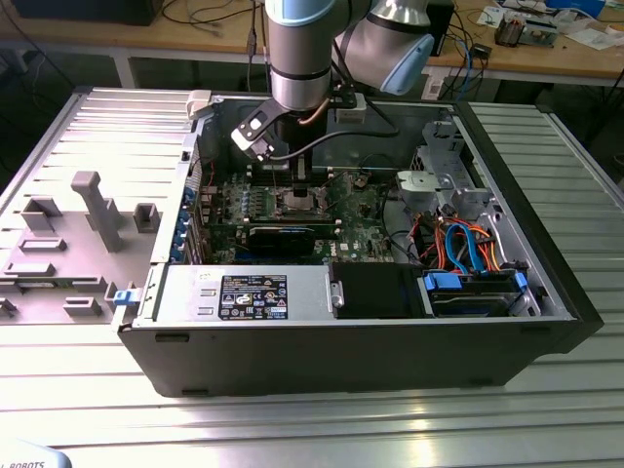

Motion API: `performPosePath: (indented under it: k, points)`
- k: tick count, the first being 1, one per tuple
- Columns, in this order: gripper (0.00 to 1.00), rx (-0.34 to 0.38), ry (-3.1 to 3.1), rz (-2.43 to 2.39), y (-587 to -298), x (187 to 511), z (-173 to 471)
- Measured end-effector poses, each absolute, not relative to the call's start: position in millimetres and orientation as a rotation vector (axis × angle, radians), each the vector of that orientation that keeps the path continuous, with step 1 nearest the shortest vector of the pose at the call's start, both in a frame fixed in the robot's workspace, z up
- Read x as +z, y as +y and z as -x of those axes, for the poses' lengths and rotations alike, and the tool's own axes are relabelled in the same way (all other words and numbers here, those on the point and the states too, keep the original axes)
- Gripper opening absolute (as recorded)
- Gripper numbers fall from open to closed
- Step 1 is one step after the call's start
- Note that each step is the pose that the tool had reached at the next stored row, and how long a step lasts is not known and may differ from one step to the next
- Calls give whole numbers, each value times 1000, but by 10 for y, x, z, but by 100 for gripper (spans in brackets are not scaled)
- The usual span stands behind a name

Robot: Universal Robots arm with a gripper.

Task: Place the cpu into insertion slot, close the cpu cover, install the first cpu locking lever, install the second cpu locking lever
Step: 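Place the cpu into insertion slot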

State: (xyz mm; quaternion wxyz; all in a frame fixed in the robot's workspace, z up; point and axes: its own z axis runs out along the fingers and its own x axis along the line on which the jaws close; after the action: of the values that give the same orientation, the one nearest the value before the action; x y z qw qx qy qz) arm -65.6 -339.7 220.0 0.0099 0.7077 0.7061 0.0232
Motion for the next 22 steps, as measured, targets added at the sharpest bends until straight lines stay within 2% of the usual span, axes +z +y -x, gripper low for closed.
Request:
performPosePath:
  k: [22]
  points:
    - [11,73,2204,-2209,-3397,2305,656]
